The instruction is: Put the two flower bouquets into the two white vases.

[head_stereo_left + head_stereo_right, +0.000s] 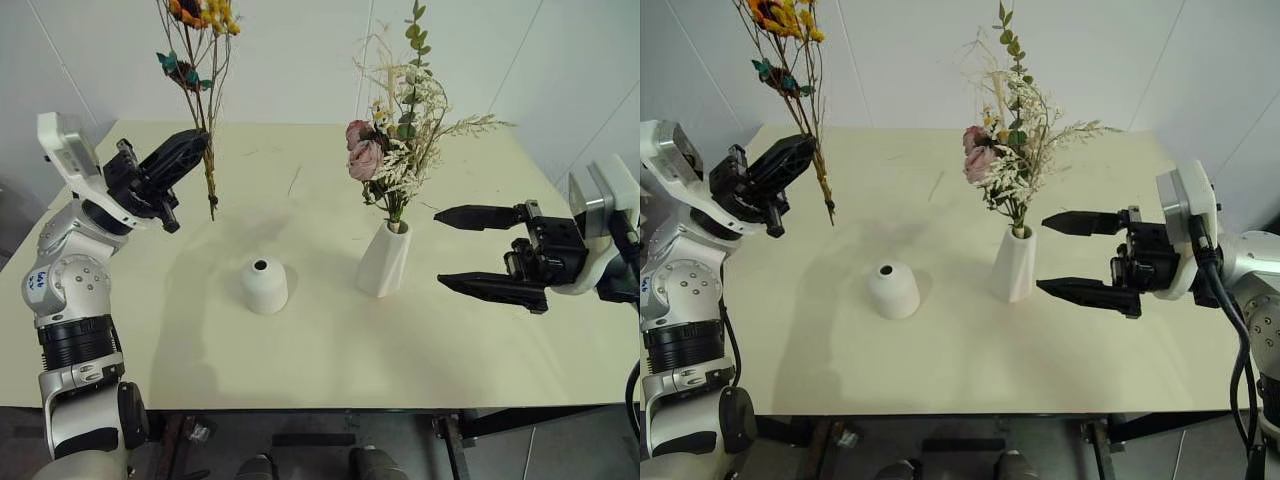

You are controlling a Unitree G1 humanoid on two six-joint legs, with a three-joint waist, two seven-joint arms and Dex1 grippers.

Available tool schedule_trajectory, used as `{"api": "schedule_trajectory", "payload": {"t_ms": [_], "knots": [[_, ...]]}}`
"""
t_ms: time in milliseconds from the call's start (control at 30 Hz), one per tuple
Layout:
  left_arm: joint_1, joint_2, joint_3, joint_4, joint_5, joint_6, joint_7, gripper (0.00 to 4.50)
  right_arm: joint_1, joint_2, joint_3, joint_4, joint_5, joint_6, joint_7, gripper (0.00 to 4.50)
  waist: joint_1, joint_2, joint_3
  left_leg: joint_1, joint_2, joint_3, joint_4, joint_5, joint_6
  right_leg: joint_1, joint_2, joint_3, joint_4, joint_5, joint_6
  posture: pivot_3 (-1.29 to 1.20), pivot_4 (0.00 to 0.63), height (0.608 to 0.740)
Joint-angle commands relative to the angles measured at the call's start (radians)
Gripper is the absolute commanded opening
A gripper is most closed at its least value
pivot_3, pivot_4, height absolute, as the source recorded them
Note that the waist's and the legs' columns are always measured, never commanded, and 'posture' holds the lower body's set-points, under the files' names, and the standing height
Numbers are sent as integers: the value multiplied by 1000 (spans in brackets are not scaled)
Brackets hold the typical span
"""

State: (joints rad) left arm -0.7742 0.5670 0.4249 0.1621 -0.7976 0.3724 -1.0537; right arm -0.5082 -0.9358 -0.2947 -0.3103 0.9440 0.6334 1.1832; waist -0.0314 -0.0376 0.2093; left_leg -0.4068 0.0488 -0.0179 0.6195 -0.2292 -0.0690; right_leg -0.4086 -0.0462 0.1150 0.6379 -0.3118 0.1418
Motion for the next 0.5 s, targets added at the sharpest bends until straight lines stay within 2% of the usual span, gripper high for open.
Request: {"api": "schedule_trajectory", "payload": {"t_ms": [33, 333, 500], "knots": [[4, -6, 2, -24, -67, 34, -39, 31, -3, -8, -35, -20, 1, -20, -4, 4500, 0, 0, 0, 0, 0, 0, 1, 0, 0, 0, 0, 0, 0, 0, 0, 0, 150, 740], [7, -73, -20, -19, -158, 129, -65, 31, 11, -8, -34, -35, -1, -19, -19, 4500, 0, 0, 0, 0, 0, 0, 3, 0, 0, 1, 0, 0, 1, 0, 1, 0, 150, 740], [30, -86, -60, -15, -126, 135, -79, 31, 23, -10, -40, -46, -3, -19, -29, 4500, -1, 0, 0, 0, 0, 0, 2, 0, 1, 1, 0, 0, 0, 0, 1, 0, 150, 740]]}}
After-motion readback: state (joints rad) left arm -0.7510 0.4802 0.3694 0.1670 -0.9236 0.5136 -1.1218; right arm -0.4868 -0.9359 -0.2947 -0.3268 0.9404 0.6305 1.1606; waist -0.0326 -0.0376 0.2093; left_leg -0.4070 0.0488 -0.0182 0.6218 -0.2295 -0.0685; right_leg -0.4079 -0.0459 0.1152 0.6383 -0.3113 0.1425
